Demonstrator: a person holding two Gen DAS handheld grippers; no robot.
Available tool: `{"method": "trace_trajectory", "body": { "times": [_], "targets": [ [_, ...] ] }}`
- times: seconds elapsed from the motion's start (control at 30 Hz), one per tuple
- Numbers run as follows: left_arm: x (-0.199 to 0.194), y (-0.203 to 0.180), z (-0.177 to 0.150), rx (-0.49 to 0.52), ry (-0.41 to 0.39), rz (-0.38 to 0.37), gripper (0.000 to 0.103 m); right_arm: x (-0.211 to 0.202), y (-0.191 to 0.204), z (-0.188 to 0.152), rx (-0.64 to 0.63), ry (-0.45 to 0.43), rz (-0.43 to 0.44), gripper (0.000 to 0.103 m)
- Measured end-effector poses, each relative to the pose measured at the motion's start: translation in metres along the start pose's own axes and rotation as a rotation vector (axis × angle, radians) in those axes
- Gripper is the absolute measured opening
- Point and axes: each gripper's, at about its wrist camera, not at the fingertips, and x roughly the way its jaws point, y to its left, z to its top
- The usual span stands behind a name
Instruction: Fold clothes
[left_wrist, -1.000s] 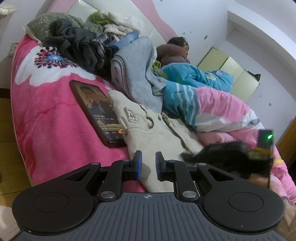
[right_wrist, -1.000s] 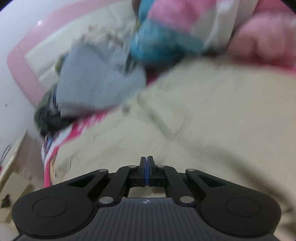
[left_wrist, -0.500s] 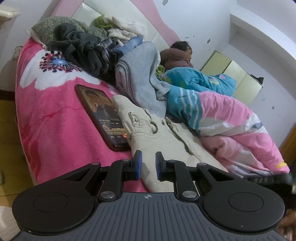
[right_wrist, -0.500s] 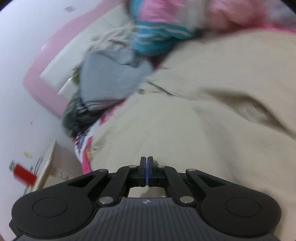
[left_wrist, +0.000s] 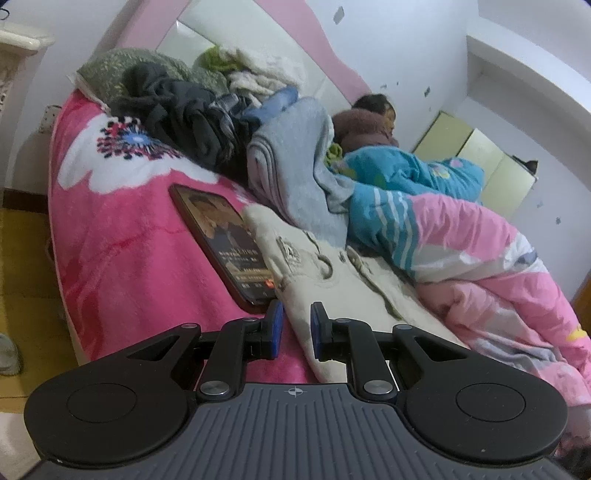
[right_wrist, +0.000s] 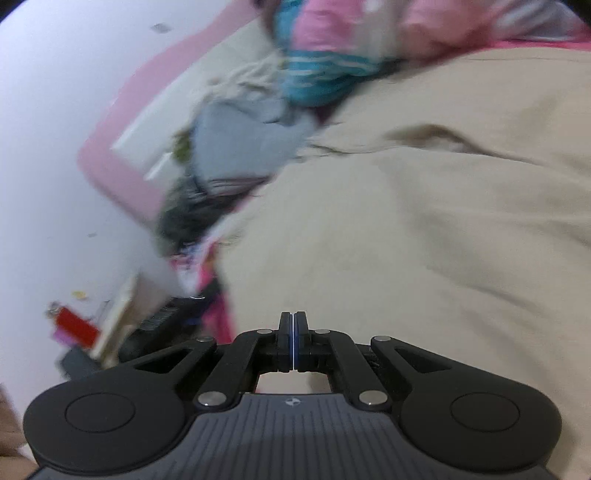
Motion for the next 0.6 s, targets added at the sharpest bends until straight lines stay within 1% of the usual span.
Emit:
{"method": "trace_trajectory", "body": {
  "times": [0.03,0.1,0.13,0.2,0.23,0.27,0.33,0.4,0.43,0.47,0.5,0.53,0.6],
  "targets": [
    [-0.001,0.0,0.0,0.004,-0.009,-0.001,0.015,0.003,-0.004,-0.01,0.007,0.031,-0.007,0.0],
    [-0.003,-0.002,0.0,0.016,-0.024,-0.003,0.015,-0.003,-0.001,-0.039,-0.005,0.057,0.047,0.0],
    [-0.003,-0.004,0.0,0.024,-0.03,-0.004,0.015,-0.005,0.003,-0.049,-0.015,0.089,0.068,0.0],
    [-0.005,-0.007,-0.001,0.04,-0.038,-0.013,0.015,-0.009,0.008,-0.063,0.001,0.14,0.102,0.0],
    [-0.006,-0.009,-0.002,0.049,-0.042,-0.021,0.015,-0.015,0.009,-0.068,0.003,0.142,0.108,0.0],
    [-0.007,-0.011,-0.002,0.058,-0.046,-0.028,0.015,-0.023,0.008,-0.065,0.004,0.11,0.099,0.0],
    [-0.01,-0.016,-0.004,0.09,-0.056,-0.053,0.015,-0.04,0.005,-0.052,0.01,0.014,0.069,0.0],
    [-0.013,-0.022,-0.006,0.13,-0.063,-0.086,0.016,-0.052,-0.002,-0.039,0.026,-0.085,0.016,0.0],
    [-0.015,-0.026,-0.008,0.151,-0.062,-0.105,0.018,-0.057,-0.006,-0.034,0.025,-0.12,-0.017,0.0],
    [-0.016,-0.03,-0.01,0.172,-0.054,-0.123,0.022,-0.061,-0.011,-0.032,0.023,-0.138,-0.057,0.0],
    [-0.017,-0.033,-0.011,0.193,-0.044,-0.141,0.024,-0.06,-0.015,-0.036,0.026,-0.127,-0.071,0.0],
    [-0.018,-0.037,-0.013,0.211,-0.03,-0.158,0.028,-0.057,-0.019,-0.044,0.035,-0.104,-0.064,0.0],
    [-0.019,-0.045,-0.016,0.25,0.003,-0.198,0.029,-0.054,-0.024,-0.06,0.048,-0.069,-0.035,0.0]
  ]
}}
